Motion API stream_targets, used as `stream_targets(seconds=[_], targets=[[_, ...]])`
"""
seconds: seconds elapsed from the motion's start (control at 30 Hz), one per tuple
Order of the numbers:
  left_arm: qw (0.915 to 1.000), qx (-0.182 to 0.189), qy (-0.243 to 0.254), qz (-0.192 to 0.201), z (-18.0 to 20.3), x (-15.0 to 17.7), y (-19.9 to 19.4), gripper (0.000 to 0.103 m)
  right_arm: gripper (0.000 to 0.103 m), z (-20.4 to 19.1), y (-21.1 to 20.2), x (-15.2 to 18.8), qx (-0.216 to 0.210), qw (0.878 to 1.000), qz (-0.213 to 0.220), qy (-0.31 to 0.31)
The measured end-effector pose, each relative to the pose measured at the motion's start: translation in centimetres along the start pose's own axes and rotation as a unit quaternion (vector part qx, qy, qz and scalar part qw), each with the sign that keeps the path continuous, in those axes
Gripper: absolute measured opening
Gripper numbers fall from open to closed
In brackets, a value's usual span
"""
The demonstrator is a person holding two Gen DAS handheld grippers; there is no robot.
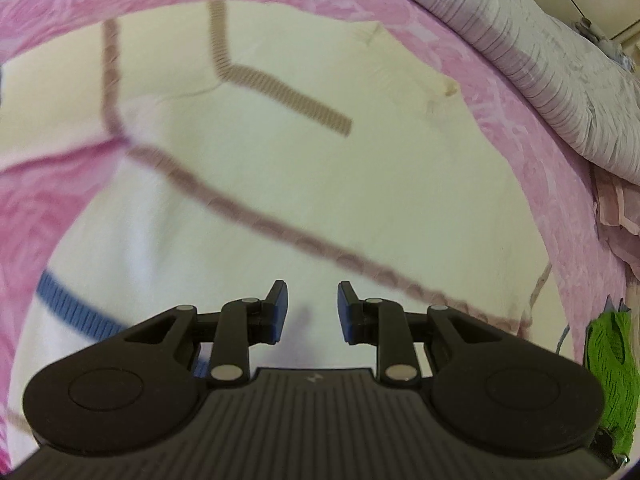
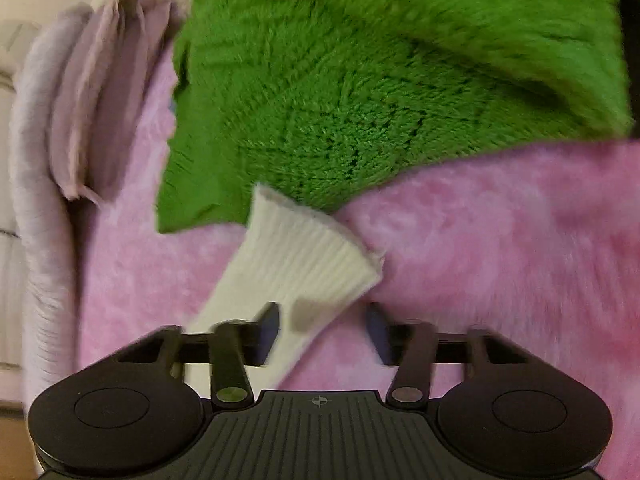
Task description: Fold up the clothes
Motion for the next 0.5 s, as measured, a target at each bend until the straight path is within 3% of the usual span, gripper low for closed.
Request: stream_targets(seconds=[0.07,0.17,0.23,0.33,0.47,0.5], targets=[[1.0000,-0.003,-0.002,0.004,-0.8,0.6,-0.6,0.022,0.004,-1.1,-0.2,-0.8,-0.006,1.000,0.011,-0.018],[0.9999,-0.007,-0.005,0.011,-2.2,1.5,-1.6,0.022,0.004,-4.1,-2.2,-2.0,-0.032,0.989,0.073,-0.127],[0.9998,-0.016,-0.008,0.009,-3.3,2.1,-1.9,0.022,0.004,-4.9,-0.9,-2.5,-0.023,0.986,0.053,-0.158],[0.9995,-0.031,-0.008,0.003,-5.0,3.3,-2.5,0.022,0.011,-4.4,2.1,-2.6,0.027,0.987,-0.012,-0.156],[0.9985,-0.053,0.012,-0.004,-7.5,5.1,-4.2,0.024,0.050,-5.2,-0.3,-0.1,0.022,0.982,-0.007,-0.189],[0.9981,-0.059,0.019,-0.005,-8.3,5.7,-4.7,0.024,0.052,-5.2,-0.9,0.9,0.020,0.979,-0.012,-0.201]])
Point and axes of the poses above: each gripper's, at about its wrist camera, not at the fingertips, and y roughly the way its jaws point, z to its right, x to its underside, the point moved 5 cm from there along y, roughly the way its jaws point, and after that the axes turned 6 degrees about y, right-handed, at the moved point
